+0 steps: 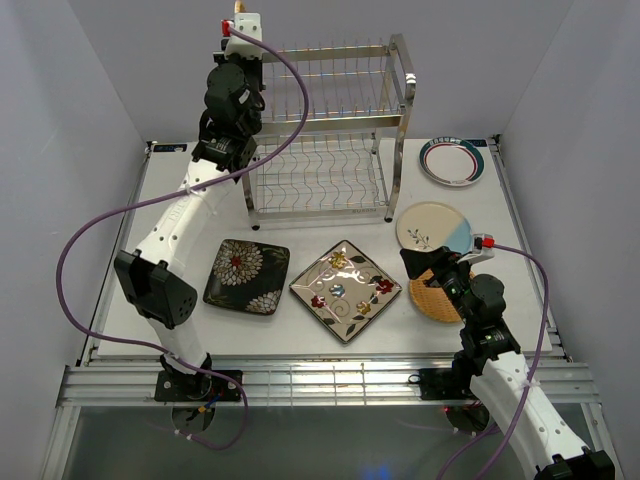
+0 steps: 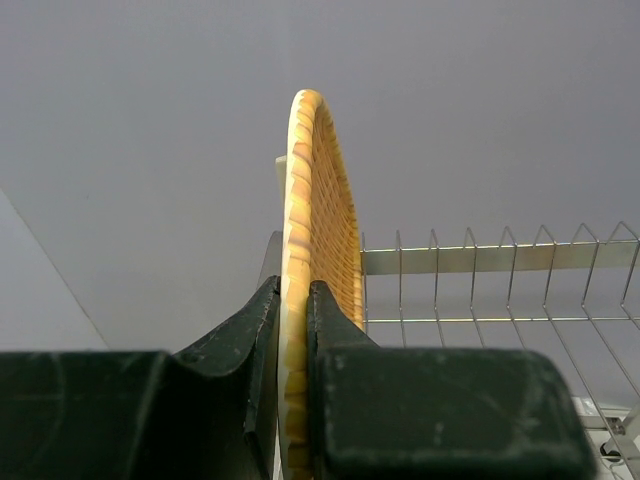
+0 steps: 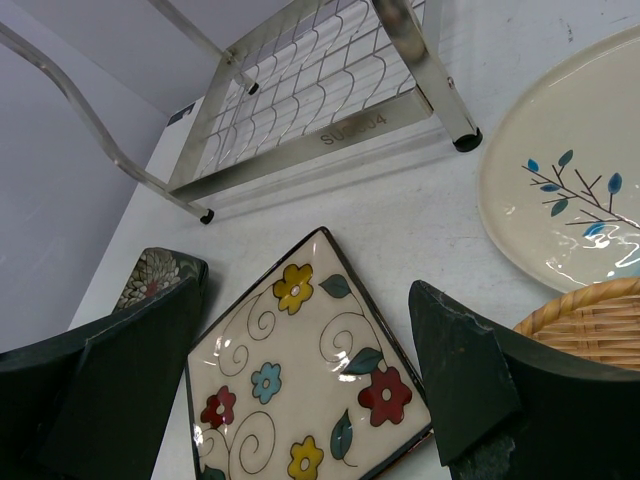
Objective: Load the plates into the dish rack
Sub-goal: Insert the plate into the dish rack.
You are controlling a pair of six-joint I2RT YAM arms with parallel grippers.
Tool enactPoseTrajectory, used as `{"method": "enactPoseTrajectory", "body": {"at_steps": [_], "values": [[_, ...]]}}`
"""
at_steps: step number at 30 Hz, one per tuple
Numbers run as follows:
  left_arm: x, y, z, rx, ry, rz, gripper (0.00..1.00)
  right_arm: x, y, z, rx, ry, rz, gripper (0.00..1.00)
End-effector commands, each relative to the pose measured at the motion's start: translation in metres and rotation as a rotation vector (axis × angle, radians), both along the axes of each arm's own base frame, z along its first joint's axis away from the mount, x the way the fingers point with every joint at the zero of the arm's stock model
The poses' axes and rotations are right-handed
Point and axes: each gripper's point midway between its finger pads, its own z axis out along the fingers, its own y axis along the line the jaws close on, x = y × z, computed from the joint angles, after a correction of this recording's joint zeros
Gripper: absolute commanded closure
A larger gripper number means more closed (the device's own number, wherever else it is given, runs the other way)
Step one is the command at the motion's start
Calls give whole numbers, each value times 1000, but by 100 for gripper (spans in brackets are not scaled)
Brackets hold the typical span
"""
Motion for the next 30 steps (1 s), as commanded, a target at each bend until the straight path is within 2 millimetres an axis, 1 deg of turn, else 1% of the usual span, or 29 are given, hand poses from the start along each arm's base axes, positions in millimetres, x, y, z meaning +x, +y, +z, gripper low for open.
{"method": "enactPoseTrajectory", "body": {"at_steps": [1, 3, 4, 6, 7, 10, 12, 13, 15, 16, 19, 21, 26, 27, 28, 30], "values": [[-40, 21, 62, -74, -148, -7, 98, 2, 0, 16, 6, -61, 0, 10], [-41, 23, 61, -75, -145, -3, 95, 1, 0, 16, 6, -61, 1, 10], [-43, 23, 63, -78, -147, -6, 89, 1, 1, 16, 6, -61, 3, 10], [-44, 24, 62, -80, -146, -8, 85, 1, 1, 17, 7, -63, 3, 10], [-46, 25, 63, -81, -151, -9, 81, 1, 1, 17, 6, -61, 3, 10], [-47, 27, 63, -83, -150, -6, 74, 1, 1, 17, 6, -61, 3, 10], [-49, 28, 65, -88, -153, -7, 72, 1, 1, 17, 6, -61, 3, 10], [-48, 29, 62, -91, -149, -6, 72, 1, 1, 17, 6, -61, 3, 10], [-51, 30, 65, -94, -158, -11, 71, 1, 0, 17, 6, -61, 1, 10], [-51, 30, 64, -94, -157, -11, 68, 1, 1, 17, 7, -63, 3, 10], [-50, 31, 63, -93, -152, -12, 63, 1, 1, 17, 7, -63, 4, 10], [-48, 30, 62, -90, -148, -11, 56, 1, 1, 18, 7, -66, 4, 10], [-50, 29, 65, -95, -147, -18, 51, 1, 1, 17, 6, -61, 4, 10], [-52, 31, 69, -97, -153, -17, 48, 1, 1, 18, 7, -64, 6, 10], [-52, 31, 70, -98, -152, -19, 43, 1, 1, 18, 7, -64, 6, 10], [-56, 33, 75, -101, -157, -17, 37, 1, 1, 18, 7, -64, 6, 10]]}}
